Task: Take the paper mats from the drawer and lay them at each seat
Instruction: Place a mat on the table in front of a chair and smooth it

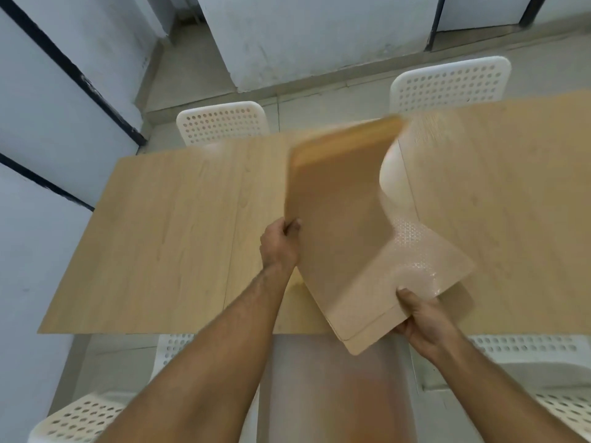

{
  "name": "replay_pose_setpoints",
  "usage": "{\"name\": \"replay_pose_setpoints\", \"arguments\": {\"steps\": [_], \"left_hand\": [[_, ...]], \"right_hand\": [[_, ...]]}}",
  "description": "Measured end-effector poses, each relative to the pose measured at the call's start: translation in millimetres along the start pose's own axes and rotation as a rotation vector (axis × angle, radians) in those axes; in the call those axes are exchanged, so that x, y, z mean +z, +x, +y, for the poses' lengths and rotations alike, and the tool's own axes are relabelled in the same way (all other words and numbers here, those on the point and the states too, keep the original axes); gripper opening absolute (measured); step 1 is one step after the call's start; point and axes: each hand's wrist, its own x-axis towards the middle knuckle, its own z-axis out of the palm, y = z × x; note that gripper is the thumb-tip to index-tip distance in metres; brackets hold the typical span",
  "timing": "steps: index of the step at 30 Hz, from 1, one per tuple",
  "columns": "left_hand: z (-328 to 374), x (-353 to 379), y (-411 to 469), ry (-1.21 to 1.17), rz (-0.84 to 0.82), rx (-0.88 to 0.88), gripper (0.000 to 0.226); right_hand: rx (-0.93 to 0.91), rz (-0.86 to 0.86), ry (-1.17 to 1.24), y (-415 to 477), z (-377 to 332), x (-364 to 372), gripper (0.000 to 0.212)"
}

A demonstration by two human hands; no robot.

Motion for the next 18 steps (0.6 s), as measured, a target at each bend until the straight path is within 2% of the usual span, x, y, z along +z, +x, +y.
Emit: {"name": "replay_pose_setpoints", "arguments": {"steps": [4, 6, 8, 10, 12, 15, 18], "left_hand": [[-9.6, 7.2, 24.1, -0.029, 0.048, -0.068, 0.018], [-16.9, 8.0, 26.5, -0.096, 0.039, -0.167, 0.046], [-29.2, 11.9, 19.9, -0.009, 0.008, -0.199, 0.068], [-43.6, 21.6, 3.0, 0.292, -0.047, -0.053, 0.078], [-50.2, 28.4, -23.2, 0.563, -0.188, 0.162, 0.079], [-56.2, 34.8, -57.8, 0.689, -0.519, 0.331, 0.079], [-61.3, 35.1, -75.9, 0.785, -0.602, 0.356, 0.090]], "right_hand": [[-0.030, 0.126, -0.008, 9.8, 11.1, 18.8, 0.014], [-0.053, 0.179, -0.002, 16.5, 17.1, 26.2, 0.013], [-0.052, 0.211, 0.014, 22.2, 22.2, 33.7, 0.015], [-0.051, 0.239, -0.002, 27.4, 25.4, 41.2, 0.017], [-0.059, 0.254, -0.024, 32.0, 26.5, 48.7, 0.010], [-0.035, 0.275, -0.059, 34.2, 24.1, 58.2, 0.014], [-0.036, 0.297, -0.124, 33.0, 25.1, 58.2, 0.011]]}}
